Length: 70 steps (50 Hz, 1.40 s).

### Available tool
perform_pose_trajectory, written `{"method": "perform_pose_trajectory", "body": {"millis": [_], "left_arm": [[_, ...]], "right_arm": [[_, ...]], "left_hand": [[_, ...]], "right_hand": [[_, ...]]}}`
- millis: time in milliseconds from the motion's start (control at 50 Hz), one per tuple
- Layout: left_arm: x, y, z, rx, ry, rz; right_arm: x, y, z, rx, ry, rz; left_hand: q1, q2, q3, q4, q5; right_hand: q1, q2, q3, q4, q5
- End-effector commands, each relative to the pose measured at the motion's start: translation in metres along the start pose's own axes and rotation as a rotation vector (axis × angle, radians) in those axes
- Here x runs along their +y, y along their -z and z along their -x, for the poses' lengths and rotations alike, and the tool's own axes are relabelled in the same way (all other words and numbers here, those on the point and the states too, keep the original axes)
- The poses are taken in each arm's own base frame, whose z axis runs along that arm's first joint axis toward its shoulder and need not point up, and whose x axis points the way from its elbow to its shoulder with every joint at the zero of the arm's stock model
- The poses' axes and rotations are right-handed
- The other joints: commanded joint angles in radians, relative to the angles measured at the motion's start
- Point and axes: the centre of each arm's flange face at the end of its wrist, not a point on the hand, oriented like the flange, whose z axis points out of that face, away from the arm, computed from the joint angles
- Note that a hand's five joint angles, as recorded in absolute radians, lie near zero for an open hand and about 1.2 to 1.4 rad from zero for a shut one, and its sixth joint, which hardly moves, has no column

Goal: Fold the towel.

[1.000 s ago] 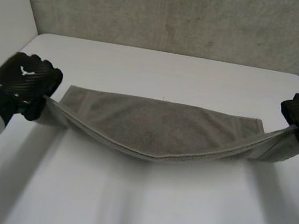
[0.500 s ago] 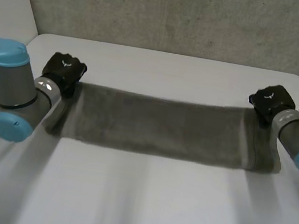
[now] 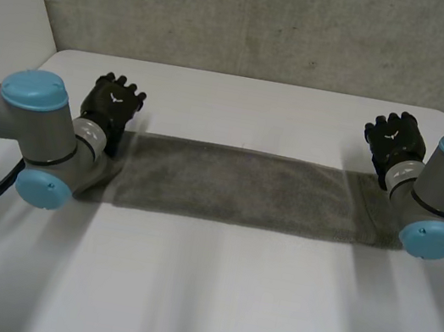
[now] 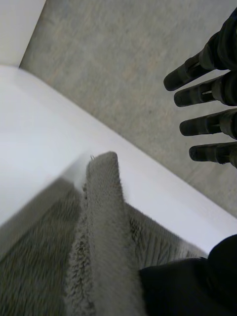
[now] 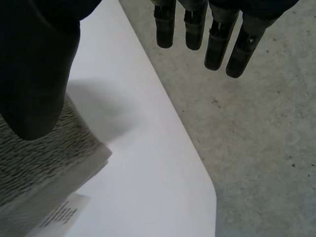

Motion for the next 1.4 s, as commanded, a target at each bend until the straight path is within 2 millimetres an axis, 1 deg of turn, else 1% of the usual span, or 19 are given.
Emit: {"method": "perform_pose_trajectory", "body": {"millis": [20, 60, 100, 220, 420, 560, 660, 700, 760, 820, 900, 980, 1280, 1300, 1320, 1340, 1360, 1380, 1400], "left_arm": [[-0.002, -0.008, 0.018, -0.064, -0.017, -0.051], [0.000, -0.009, 0.021, -0.070, -0.029, -0.051], [0.004, -0.011, 0.027, -0.084, -0.057, -0.049], [0.018, -0.019, 0.038, -0.081, -0.199, -0.088], [0.021, -0.015, 0.038, -0.049, -0.193, -0.095], [0.007, -0.004, 0.039, -0.043, -0.151, -0.103], [-0.010, 0.011, 0.049, -0.048, -0.045, -0.116], [-0.022, 0.023, 0.055, -0.041, 0.056, -0.124], [-0.029, 0.035, 0.058, -0.020, 0.169, -0.107], [-0.029, 0.041, 0.056, -0.003, 0.218, -0.090], [-0.027, 0.055, 0.049, 0.041, 0.319, -0.029], [-0.028, 0.066, 0.042, 0.068, 0.332, -0.005], [-0.036, 0.083, 0.023, 0.124, 0.330, -0.001], [-0.036, 0.083, 0.021, 0.128, 0.329, -0.002], [-0.037, 0.084, 0.021, 0.130, 0.329, -0.003], [-0.037, 0.084, 0.021, 0.130, 0.329, -0.003], [-0.038, 0.085, 0.020, 0.130, 0.330, -0.005], [-0.038, 0.085, 0.020, 0.130, 0.330, -0.005], [-0.039, 0.085, 0.021, 0.128, 0.329, -0.009]], "right_arm": [[-0.015, 0.021, -0.011, -0.004, -0.004, -0.007], [-0.015, 0.021, -0.011, -0.003, -0.004, -0.007], [-0.022, 0.035, -0.017, -0.011, -0.004, -0.008], [-0.030, 0.055, -0.027, -0.010, -0.002, -0.005], [-0.026, 0.067, -0.025, -0.037, -0.007, 0.013], [-0.029, 0.074, -0.029, -0.049, -0.025, 0.023], [-0.033, 0.084, -0.037, -0.110, -0.172, 0.036], [-0.027, 0.088, -0.040, -0.184, -0.313, 0.067], [-0.023, 0.094, -0.038, -0.276, -0.415, 0.103], [-0.020, 0.096, -0.038, -0.306, -0.439, 0.122], [-0.002, 0.093, -0.039, -0.327, -0.464, 0.174], [0.018, 0.086, -0.031, -0.341, -0.456, 0.223], [0.051, 0.070, -0.016, -0.336, -0.406, 0.277], [0.053, 0.068, -0.015, -0.330, -0.398, 0.279], [0.055, 0.066, -0.015, -0.321, -0.390, 0.281], [0.055, 0.066, -0.015, -0.321, -0.390, 0.281], [0.057, 0.065, -0.016, -0.305, -0.381, 0.281], [0.057, 0.065, -0.016, -0.304, -0.381, 0.281], [0.059, 0.063, -0.020, -0.279, -0.375, 0.286]], "left_hand": [[-0.095, -0.082, -0.071, -0.088, -0.226], [-0.095, -0.082, -0.071, -0.088, -0.226], [-0.095, -0.082, -0.071, -0.088, -0.226], [-0.098, -0.085, -0.074, -0.091, -0.229], [-0.098, -0.085, -0.074, -0.091, -0.229], [-0.098, -0.085, -0.074, -0.091, -0.229], [-0.098, -0.085, -0.074, -0.091, -0.229], [-0.098, -0.085, -0.074, -0.091, -0.229], [-0.098, -0.085, -0.074, -0.091, -0.229], [-0.098, -0.085, -0.074, -0.091, -0.229], [-0.098, -0.085, -0.074, -0.091, -0.229], [-0.098, -0.085, -0.074, -0.091, -0.229], [-0.098, -0.085, -0.074, -0.091, -0.229], [-0.098, -0.085, -0.074, -0.091, -0.229], [-0.098, -0.085, -0.074, -0.091, -0.229], [-0.098, -0.085, -0.074, -0.091, -0.229], [-0.098, -0.085, -0.074, -0.091, -0.229], [-0.098, -0.085, -0.074, -0.091, -0.229], [-0.095, -0.082, -0.071, -0.088, -0.226]], "right_hand": [[-0.059, -0.079, -0.075, -0.081, -0.059], [-0.059, -0.079, -0.075, -0.081, -0.059], [-0.059, -0.079, -0.075, -0.081, -0.059], [-0.059, -0.079, -0.075, -0.081, -0.059], [-0.059, -0.079, -0.075, -0.081, -0.059], [-0.059, -0.079, -0.075, -0.081, -0.059], [-0.059, -0.079, -0.075, -0.081, -0.059], [-0.059, -0.079, -0.075, -0.081, -0.059], [-0.059, -0.079, -0.075, -0.081, -0.059], [-0.057, -0.078, -0.074, -0.079, -0.058], [0.022, 0.001, 0.005, 0.000, 0.021], [0.174, 0.154, 0.158, 0.153, 0.174], [0.222, 0.201, 0.205, 0.200, 0.221], [0.274, 0.253, 0.258, 0.252, 0.273], [0.452, 0.431, 0.435, 0.430, 0.451], [0.454, 0.433, 0.437, 0.432, 0.453], [0.750, 0.730, 0.734, 0.728, 0.749], [0.753, 0.733, 0.737, 0.731, 0.752], [1.116, 1.096, 1.100, 1.094, 1.116]]}}
